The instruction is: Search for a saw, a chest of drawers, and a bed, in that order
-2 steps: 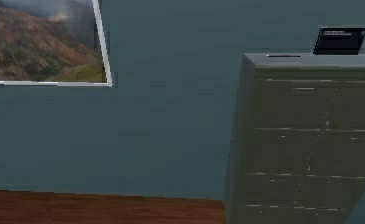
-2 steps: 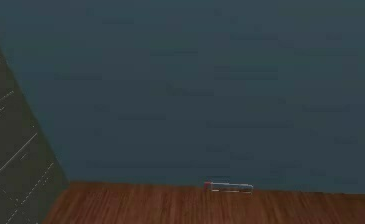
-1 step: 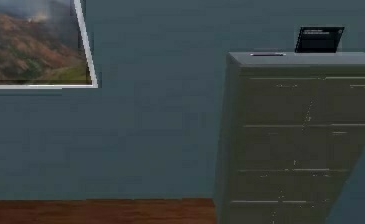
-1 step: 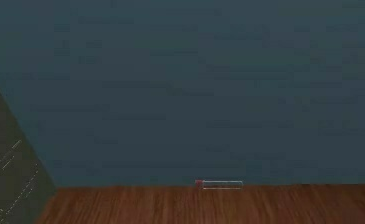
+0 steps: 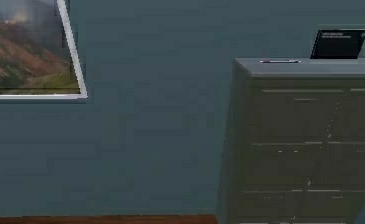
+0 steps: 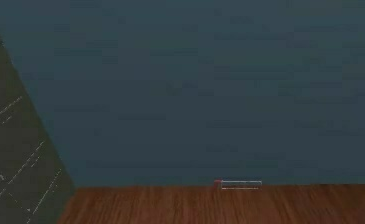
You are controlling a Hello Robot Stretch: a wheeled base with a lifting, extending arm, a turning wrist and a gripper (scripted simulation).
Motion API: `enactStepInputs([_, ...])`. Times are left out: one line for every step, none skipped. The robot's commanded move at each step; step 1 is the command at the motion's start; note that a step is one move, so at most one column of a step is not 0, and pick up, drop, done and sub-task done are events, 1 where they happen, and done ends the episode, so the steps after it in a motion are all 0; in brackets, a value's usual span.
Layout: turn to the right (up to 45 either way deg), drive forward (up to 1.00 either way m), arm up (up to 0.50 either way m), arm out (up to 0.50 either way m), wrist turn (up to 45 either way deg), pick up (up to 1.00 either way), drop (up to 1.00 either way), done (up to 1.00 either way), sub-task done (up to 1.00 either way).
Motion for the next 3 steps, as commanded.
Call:
enactStepInputs([33.0,0.00,0.00,0.00,0.0,0.00,0.00,0.00,0.00])
enactStepInputs([0.0,0.00,0.00,0.00,0.0,0.00,0.00,0.00,1.00])
enactStepInputs([-45.0,0.00,0.00,0.00,0.0,0.00,0.00,0.00,0.00])
